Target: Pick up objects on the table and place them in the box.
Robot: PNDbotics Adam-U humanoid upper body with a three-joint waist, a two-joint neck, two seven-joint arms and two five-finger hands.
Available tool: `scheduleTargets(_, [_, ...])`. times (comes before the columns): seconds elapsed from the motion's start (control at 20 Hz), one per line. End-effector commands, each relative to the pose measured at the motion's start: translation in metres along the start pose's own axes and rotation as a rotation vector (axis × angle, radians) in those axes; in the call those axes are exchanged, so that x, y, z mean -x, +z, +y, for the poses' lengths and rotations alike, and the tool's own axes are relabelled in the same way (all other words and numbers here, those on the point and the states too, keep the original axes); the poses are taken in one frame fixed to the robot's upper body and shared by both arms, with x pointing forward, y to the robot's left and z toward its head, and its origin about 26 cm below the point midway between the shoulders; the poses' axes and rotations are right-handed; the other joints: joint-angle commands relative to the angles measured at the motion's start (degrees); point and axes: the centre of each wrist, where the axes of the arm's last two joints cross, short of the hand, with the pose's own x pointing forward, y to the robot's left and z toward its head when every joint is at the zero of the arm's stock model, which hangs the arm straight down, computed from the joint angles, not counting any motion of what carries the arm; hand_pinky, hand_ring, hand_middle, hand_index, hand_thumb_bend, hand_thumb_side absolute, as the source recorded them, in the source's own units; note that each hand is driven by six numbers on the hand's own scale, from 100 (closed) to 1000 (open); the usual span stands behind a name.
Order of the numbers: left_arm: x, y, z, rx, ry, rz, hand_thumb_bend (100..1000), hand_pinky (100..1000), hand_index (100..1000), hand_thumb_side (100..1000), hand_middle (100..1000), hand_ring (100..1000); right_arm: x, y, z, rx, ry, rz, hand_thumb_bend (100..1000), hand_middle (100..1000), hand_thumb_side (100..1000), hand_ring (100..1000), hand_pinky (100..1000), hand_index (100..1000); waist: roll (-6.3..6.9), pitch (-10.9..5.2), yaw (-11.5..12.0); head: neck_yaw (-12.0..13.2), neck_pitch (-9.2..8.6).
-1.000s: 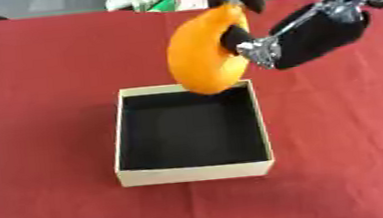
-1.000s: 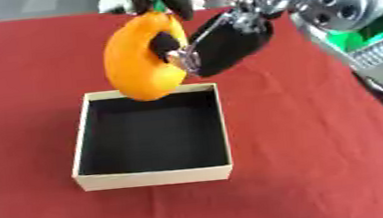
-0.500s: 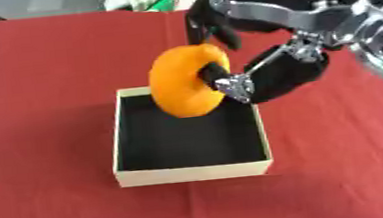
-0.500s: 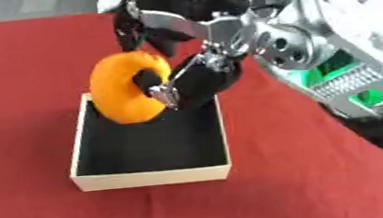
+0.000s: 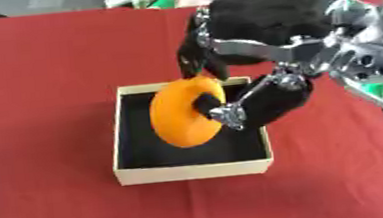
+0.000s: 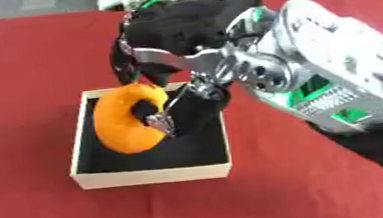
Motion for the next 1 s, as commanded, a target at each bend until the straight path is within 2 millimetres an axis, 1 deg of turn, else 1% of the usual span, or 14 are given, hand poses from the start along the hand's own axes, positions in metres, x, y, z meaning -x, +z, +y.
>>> scheduleTargets(0.05, [-0.007, -0.004, 0.001, -0.002, 0.012, -0.028, 165, 445, 841, 680, 695, 657, 0.006, -0.006, 0.002, -0.023, -0.008, 0.031, 100, 341, 152, 506, 587, 383, 0.25, -0.98, 0.1, -0.2, 0.08])
scheduleTargets(0.35, [-0.007, -0.004, 0.001, -0.002, 0.015, -0.025, 164, 445, 841, 681, 695, 656, 0.019, -0.024, 0.017, -0.054, -0.015, 0.068, 100, 348, 152, 506, 584, 390, 0.47, -0.86, 0.2, -0.5, 0.11])
scheduleTargets(0.6, [-0.007, -0.003, 0.001, -0.003, 0.014, -0.024, 162, 445, 841, 681, 695, 657, 0.029, -0.028, 0.021, -0.024, -0.024, 0.112, 100, 350, 154, 506, 585, 392, 0.61, -0.75, 0.1, -0.5, 0.03])
scheduleTargets(0.8, [-0.006, -0.003, 0.000, -0.001, 0.017, -0.021, 160, 445, 841, 682, 695, 656, 0.033, -0.032, 0.025, -0.029, -0.035, 0.124, 100, 355, 159, 508, 583, 396, 0.61, -0.67, 0.1, -0.6, 0.00])
scheduleTargets(0.85, [-0.006, -0.003, 0.000, -0.001, 0.017, -0.021, 160, 445, 841, 682, 695, 656, 0.034, -0.033, 0.027, -0.039, -0.038, 0.123, 100, 364, 161, 514, 588, 403, 0.61, -0.67, 0.1, -0.6, 0.01])
scheduleTargets(1.0, [-0.006, -0.003, 0.001, -0.003, 0.017, -0.020, 160, 446, 841, 682, 694, 656, 0.036, -0.037, 0.031, -0.092, -0.046, 0.106, 100, 453, 157, 572, 643, 490, 0.63, -0.66, 0.2, -0.7, -0.04])
